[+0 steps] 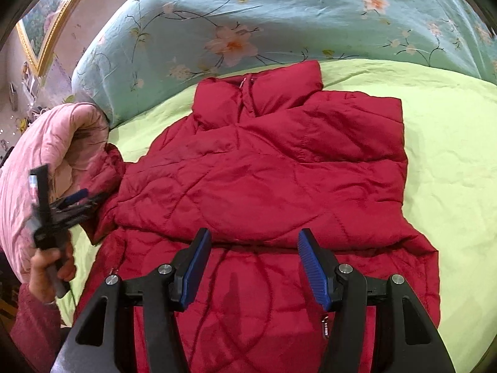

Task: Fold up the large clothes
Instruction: 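Move the left gripper to the other sleeve and grasp it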

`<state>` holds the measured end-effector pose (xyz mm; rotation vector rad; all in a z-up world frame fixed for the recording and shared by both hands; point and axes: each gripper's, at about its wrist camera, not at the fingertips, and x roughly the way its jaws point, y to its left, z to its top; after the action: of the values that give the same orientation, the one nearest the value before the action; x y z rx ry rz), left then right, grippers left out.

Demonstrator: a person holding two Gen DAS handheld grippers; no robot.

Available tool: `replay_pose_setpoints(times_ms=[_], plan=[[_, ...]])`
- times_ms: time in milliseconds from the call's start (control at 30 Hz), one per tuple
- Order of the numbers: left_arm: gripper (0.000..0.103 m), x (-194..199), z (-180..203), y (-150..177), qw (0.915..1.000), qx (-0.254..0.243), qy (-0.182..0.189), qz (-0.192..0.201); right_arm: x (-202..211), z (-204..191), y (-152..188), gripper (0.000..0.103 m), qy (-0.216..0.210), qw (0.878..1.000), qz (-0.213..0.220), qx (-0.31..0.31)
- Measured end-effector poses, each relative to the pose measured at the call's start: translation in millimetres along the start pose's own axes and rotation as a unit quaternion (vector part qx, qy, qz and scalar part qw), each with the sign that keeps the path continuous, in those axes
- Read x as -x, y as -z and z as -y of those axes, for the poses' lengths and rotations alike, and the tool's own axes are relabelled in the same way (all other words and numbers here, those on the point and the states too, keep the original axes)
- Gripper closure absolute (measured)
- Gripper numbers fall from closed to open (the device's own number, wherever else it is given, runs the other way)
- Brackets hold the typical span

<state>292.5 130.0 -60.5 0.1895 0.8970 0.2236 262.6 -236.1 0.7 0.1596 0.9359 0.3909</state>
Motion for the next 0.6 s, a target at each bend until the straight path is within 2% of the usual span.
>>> replay_pose_setpoints(times_ms=[133, 267, 300, 333, 433, 600], plan=[[0.019, -11.1, -17.4, 3.8, 0.9996, 0.023, -0.017, -0.008, 2.0, -7.1, -0.9, 0.043, -0.009, 1.000, -0.001, 0.004], [0.020, -13.5, -38.8, 7.5, 0.9982, 0.059, -0.008, -0.004, 0.2, -17.4, -0.5, 0.043, -0.018, 1.000, -0.003, 0.014], [0.032, -15.2, -43.7, 8.3, 0.9978, 0.067, 0.001, -0.004, -1.3, -20.4, -0.5, 0.043, -0.019, 1.000, -0.004, 0.016], [0.053, -16.8, -46.1, 8.4, 0.9973, 0.072, 0.011, -0.005, -3.7, -23.5, -0.6, 0.043, -0.022, 1.000, -0.007, 0.019], [0.086, -14.3, -53.8, 9.6, 0.9935, 0.101, 0.053, -0.005, -6.9, -27.4, -0.3, 0.043, -0.028, 0.999, -0.010, 0.021], [0.093, 9.1, -59.5, 6.8, 0.9858, 0.139, 0.093, 0.020, -8.0, -25.8, -1.2, 0.043, -0.042, 0.999, -0.010, 0.012]])
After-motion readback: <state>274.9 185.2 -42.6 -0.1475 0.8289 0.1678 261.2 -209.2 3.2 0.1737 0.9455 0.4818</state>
